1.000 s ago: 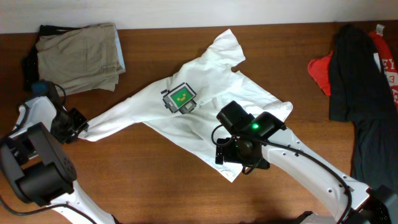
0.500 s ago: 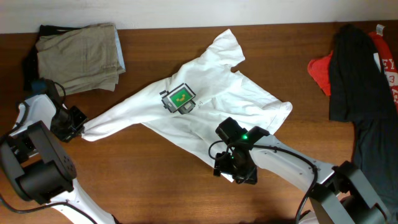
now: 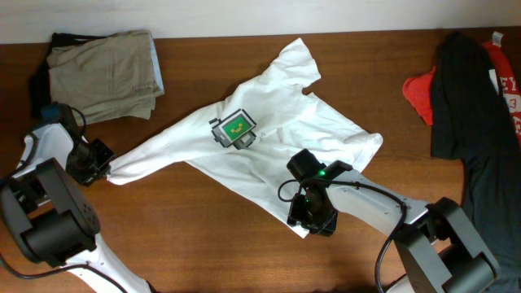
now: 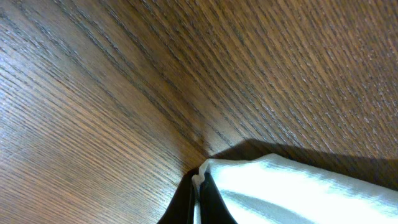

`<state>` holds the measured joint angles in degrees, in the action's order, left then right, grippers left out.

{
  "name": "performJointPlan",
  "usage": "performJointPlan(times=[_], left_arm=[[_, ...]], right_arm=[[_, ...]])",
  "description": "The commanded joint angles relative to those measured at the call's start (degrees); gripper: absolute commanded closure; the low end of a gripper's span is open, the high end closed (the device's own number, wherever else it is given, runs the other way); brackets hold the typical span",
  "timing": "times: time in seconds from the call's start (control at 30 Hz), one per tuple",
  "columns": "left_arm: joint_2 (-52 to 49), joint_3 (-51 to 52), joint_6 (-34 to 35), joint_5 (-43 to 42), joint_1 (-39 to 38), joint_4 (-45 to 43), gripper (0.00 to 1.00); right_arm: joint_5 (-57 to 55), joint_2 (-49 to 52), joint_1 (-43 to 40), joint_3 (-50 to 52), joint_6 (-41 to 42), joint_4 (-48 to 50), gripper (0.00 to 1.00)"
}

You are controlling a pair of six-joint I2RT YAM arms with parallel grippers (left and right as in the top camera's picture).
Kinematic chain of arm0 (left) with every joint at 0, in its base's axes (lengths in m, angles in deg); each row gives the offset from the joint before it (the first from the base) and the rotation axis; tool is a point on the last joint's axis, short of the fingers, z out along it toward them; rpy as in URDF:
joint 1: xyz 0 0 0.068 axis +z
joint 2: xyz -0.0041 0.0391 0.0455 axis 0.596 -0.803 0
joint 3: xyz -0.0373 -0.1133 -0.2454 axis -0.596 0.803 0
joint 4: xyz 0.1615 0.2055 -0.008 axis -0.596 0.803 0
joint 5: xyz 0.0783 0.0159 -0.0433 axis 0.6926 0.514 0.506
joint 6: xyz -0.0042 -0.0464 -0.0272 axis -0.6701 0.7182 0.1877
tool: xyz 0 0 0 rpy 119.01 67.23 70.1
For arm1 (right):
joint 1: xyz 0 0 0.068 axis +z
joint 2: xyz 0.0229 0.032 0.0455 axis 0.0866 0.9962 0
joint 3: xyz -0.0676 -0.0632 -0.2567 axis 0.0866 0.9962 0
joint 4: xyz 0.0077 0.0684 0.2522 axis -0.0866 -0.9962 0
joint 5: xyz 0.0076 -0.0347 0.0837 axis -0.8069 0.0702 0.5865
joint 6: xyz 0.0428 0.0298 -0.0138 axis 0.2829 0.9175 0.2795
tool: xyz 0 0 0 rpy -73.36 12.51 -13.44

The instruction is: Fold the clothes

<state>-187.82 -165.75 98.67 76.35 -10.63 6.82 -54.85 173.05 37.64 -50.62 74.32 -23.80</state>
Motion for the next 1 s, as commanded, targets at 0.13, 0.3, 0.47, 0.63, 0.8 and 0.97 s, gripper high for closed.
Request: performJointPlan(times=[0.13, 0.3, 0.47, 0.63, 0.8, 0.97], left_arm=[[-5.29, 2.32, 0.17, 2.38, 0.46, -0.31, 0.99], [-5.29, 2.32, 0.17, 2.38, 0.46, -0.31, 0.99], [-5.29, 2.32, 0.17, 2.38, 0.48, -0.46, 0.99], [-5.29, 2.32, 0.17, 2.36, 0.46, -0.46, 0.99], [-5.29, 2.32, 0.17, 2.38, 0.48, -0.28, 0.99], [-5.29, 2.32, 0.17, 2.38, 0.46, -0.28, 0.99]], right_arm=[[-1.97, 0.85, -0.13, -0.98, 0.33, -0.76, 0.78], [-4.66, 0.85, -0.13, -2.05, 0.28, -4.31, 0.51], [-5.05, 0.92, 0.00, -5.75, -7.52, -7.61, 0.51], [-3.15, 1.25, 3.65, -4.52, -7.50, -4.94, 0.49], [-3.65, 1.29, 5.05, -4.44, -5.75, -5.01, 0.46], [-3.80, 1.29, 5.05, -3.28, -5.75, -4.72, 0.46]])
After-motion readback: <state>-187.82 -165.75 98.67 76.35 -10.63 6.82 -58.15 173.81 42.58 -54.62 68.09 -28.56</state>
